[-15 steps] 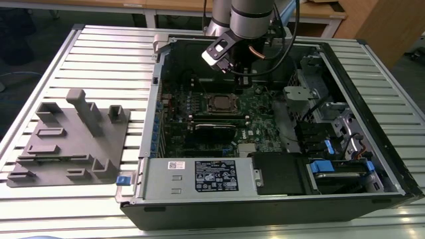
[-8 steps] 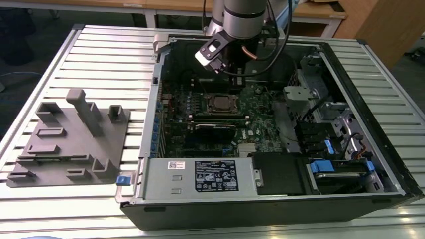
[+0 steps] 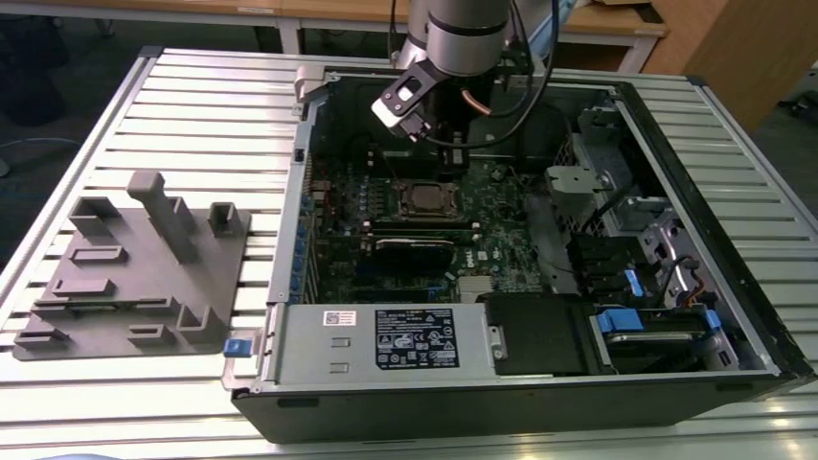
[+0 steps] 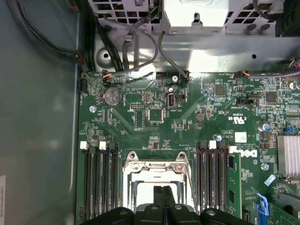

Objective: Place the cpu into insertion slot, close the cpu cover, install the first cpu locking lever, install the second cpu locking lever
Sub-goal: 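Close the cpu cover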

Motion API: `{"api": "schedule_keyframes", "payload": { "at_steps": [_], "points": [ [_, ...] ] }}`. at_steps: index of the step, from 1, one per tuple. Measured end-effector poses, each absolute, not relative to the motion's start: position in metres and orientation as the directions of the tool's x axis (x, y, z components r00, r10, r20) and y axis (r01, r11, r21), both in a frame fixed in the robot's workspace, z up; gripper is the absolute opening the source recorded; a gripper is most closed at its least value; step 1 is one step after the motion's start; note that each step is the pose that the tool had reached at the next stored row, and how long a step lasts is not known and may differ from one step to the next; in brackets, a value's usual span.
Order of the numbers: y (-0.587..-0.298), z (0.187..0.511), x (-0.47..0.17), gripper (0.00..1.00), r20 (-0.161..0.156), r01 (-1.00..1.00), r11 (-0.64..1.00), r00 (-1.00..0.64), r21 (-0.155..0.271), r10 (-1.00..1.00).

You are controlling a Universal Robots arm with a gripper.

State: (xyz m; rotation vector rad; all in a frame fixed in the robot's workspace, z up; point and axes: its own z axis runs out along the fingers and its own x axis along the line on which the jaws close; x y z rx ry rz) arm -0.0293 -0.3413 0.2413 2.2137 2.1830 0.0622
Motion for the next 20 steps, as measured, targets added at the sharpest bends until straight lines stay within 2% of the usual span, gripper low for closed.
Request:
{"api": "schedule_keyframes", "payload": {
  "at_steps": [1,9,20],
  "points": [
    [-0.3413,0.2411,-0.0293,0.11,0.006,0.999,-0.014,0.014,0.038,1.0],
    [-0.3413,0.2412,-0.0294,0.11,0.005,0.999,-0.01,0.01,0.035,1.0],
    [-0.3413,0.241,-0.0294,0.11,0.005,0.992,0.12,-0.12,0.035,0.993]
  ]
}}
